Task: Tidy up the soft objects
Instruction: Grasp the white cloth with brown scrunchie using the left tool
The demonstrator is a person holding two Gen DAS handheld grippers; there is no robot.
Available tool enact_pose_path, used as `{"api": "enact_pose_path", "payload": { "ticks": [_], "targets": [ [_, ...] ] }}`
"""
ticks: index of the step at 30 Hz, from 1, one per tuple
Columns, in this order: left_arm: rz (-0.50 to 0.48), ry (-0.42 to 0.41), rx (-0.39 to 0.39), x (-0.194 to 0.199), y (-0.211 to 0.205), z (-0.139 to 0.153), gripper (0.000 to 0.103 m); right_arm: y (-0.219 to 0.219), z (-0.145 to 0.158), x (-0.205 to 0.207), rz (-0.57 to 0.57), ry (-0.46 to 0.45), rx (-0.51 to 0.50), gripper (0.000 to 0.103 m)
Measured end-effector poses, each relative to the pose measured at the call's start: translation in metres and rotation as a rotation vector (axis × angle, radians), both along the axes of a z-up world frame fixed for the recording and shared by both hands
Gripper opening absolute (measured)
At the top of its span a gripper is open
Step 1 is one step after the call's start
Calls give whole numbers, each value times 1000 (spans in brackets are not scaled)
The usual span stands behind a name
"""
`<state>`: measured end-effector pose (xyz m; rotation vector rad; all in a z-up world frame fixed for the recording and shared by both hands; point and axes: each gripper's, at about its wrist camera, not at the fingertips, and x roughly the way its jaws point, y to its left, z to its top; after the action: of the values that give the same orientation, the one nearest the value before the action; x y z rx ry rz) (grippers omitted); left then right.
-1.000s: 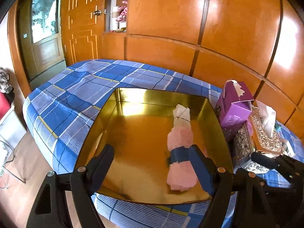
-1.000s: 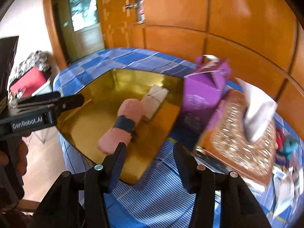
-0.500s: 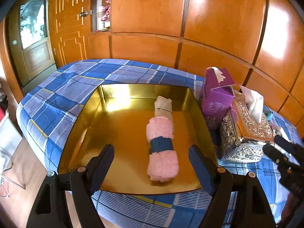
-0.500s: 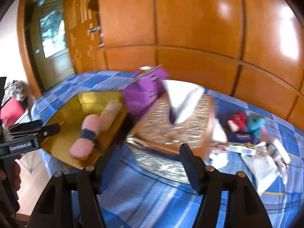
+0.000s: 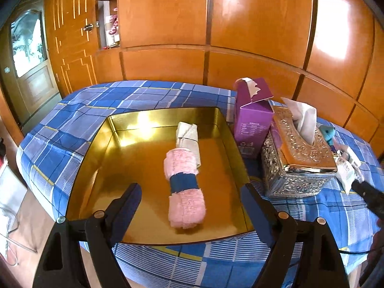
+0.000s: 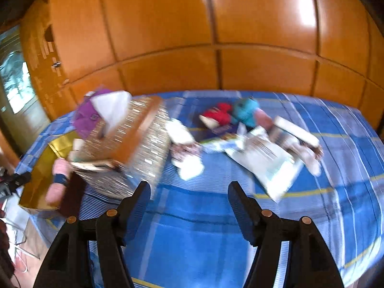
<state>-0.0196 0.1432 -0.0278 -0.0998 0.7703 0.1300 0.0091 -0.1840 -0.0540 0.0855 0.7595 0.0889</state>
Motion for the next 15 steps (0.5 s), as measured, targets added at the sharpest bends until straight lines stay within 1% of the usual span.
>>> {"api": "enact_pose_path", "payload": {
  "ticks": [2, 5, 9, 13, 15],
  "targets": [
    [-25, -18, -1, 1, -4, 7, 85, -12, -9, -4, -19, 35, -19, 68],
    [-103, -69, 2, 3, -17, 28, 85, -29, -23, -11, -52, 88, -48, 68],
    [-282, -103, 35, 13, -51, 54, 85, -53, -33, -24, -90, 126, -50, 68],
    [-463, -130, 82, 27, -98, 76, 85, -72, -37, -34, -116, 122, -25, 68],
    [-573, -135, 137, 36, -128, 85, 85, -76, -38, -34, -121, 124, -6, 68]
  ]
}}
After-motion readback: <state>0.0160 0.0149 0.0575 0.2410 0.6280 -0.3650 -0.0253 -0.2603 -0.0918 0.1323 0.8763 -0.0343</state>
